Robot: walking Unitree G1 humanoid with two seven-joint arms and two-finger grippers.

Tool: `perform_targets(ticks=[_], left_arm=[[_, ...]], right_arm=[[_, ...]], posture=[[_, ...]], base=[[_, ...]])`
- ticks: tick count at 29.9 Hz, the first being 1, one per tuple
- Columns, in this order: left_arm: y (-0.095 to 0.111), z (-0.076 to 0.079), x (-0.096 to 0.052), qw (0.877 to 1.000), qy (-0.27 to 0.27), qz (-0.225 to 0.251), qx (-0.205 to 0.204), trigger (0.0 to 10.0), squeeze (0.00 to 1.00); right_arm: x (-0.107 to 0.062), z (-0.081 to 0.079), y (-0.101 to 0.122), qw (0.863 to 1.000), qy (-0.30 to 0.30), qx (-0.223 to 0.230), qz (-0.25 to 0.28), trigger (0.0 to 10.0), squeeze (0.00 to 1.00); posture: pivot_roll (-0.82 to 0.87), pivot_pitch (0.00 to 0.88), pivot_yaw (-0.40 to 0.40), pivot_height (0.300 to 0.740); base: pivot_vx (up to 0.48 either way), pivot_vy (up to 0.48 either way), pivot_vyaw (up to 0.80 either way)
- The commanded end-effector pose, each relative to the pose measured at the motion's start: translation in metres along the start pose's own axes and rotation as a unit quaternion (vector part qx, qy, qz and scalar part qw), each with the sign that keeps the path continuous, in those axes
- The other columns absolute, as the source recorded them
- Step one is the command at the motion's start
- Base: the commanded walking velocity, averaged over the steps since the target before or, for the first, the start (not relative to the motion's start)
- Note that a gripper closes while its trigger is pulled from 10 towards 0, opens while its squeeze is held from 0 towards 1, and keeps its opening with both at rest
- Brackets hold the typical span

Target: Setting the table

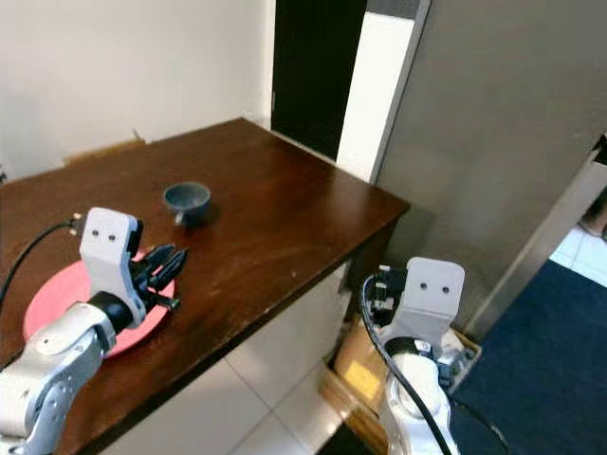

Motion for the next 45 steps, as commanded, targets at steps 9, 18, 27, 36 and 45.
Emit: perform_targets(ticks=[9,18,27,36,45], left_arm=[[-0.004,0.001,-0.002,1.000,0.004,-0.006,-0.021,10.0,0.00],[-0.006,0.001,-0.001,1.000,0.006,-0.009,-0.023,10.0,0.00],[-0.007,0.003,-0.002,1.000,0.007,-0.010,-0.022,10.0,0.00],[-0.007,0.002,0.000,1.000,0.013,-0.015,-0.013,10.0,0.00],[-0.005,0.005,0.004,1.000,0.010,-0.014,-0.013,10.0,0.00]], right_arm=[[-0.001,0.000,0.004,1.000,0.001,0.002,0.012,10.0,0.00],[-0.001,-0.004,0.009,1.000,0.011,0.001,0.023,10.0,0.00],[0.000,-0.004,0.008,1.000,0.011,0.000,0.023,10.0,0.00],[0.000,-0.005,0.008,1.000,0.011,0.000,0.023,10.0,0.00],[-0.001,-0.004,0.007,1.000,0.007,0.001,0.021,10.0,0.00]], posture=[[0.08,0.075,-0.004,0.740],[0.08,0.072,-0.004,0.740],[0.08,0.065,-0.006,0.740],[0.08,0.062,-0.002,0.740],[0.08,0.072,0.004,0.740]], base=[[0.030,0.000,0.00],[0.000,0.000,0.00],[0.000,0.000,0.53],[0.000,0.000,0.80],[0.000,0.000,0.80]])
Point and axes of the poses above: a point about 5 cm out from each wrist's last joint towards the gripper, its own x axis pointing out of the wrist towards the gripper, its own y axis along the axis of the wrist's last joint, z = x × y, the point moved 6 cm from there along x, pointing out of the wrist towards the gripper, and after that the axes turned 14 degrees about -x, right-handed, at the moved point
